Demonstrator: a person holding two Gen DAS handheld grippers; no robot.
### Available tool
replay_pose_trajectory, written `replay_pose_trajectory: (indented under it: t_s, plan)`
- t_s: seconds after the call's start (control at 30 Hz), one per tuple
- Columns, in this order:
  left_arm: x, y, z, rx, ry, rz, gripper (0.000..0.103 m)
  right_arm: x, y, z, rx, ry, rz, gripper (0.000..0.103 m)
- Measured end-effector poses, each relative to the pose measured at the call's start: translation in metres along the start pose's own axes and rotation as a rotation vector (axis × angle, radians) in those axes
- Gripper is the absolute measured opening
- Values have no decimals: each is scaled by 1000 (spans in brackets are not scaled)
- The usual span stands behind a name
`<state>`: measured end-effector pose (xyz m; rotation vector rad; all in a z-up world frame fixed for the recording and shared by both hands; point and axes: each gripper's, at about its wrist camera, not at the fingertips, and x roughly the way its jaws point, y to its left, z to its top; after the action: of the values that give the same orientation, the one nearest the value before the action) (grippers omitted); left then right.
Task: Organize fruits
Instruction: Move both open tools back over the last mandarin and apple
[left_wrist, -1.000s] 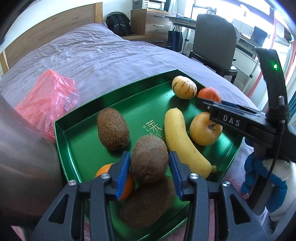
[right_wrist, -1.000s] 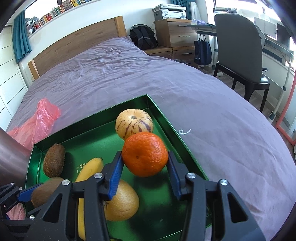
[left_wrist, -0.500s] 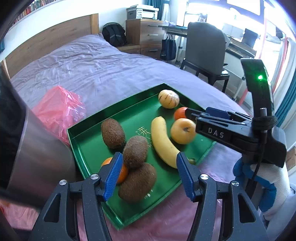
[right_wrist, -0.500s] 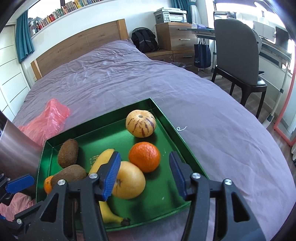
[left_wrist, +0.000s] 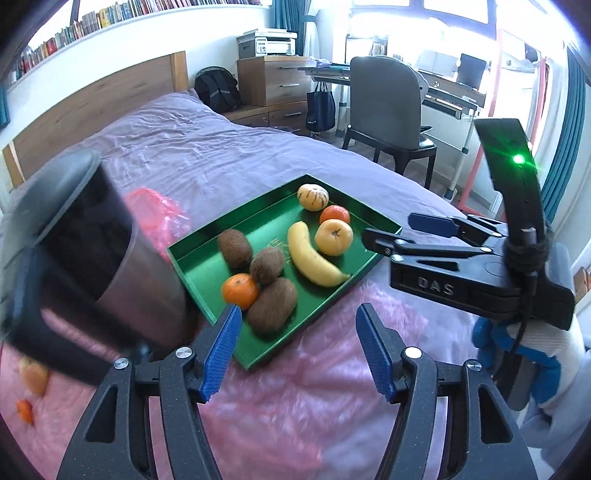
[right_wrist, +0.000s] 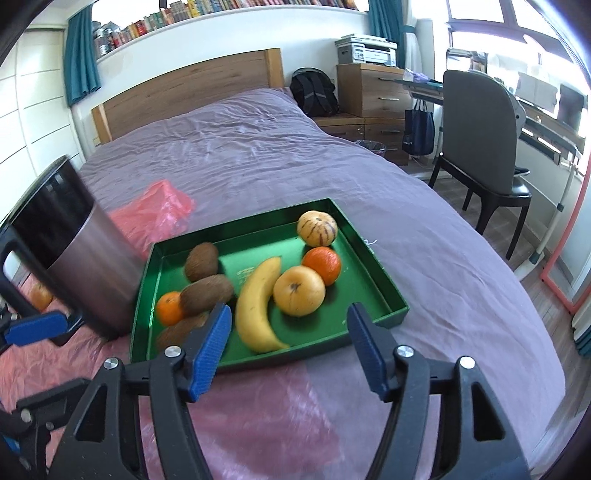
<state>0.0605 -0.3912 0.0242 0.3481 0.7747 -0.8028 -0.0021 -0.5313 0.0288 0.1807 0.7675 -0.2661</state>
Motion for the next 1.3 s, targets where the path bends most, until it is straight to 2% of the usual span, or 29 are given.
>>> replay_pose_trajectory:
  t_s: [0.13, 0.2, 0.23, 0.57, 0.77, 1.07, 1.3]
  plan:
    - [-22, 9, -19, -10, -7, 12, 63, -19, 19, -12, -12, 12, 19, 103]
    - [-32, 15, -32, -14, -8, 28, 73, -26, 27, -18, -7, 17, 30, 103]
    - [-37, 21, -40, -27, -8, 32, 74, -30, 32, -23, -5, 20, 39, 103]
    - [-72, 75, -109, -175, 16, 119, 74, -56, 85, -57, -56, 65, 90, 103]
    - [-91, 114, -148, -257, 18, 187, 74, -66, 130, -72, -128, 90, 140, 103]
    - [-120, 185, -206, -422, 30, 288, 74, -67, 200, -83, -221, 126, 228, 103]
    - [-131, 230, -240, -507, 43, 346, 74, -56, 246, -91, -283, 168, 278, 103]
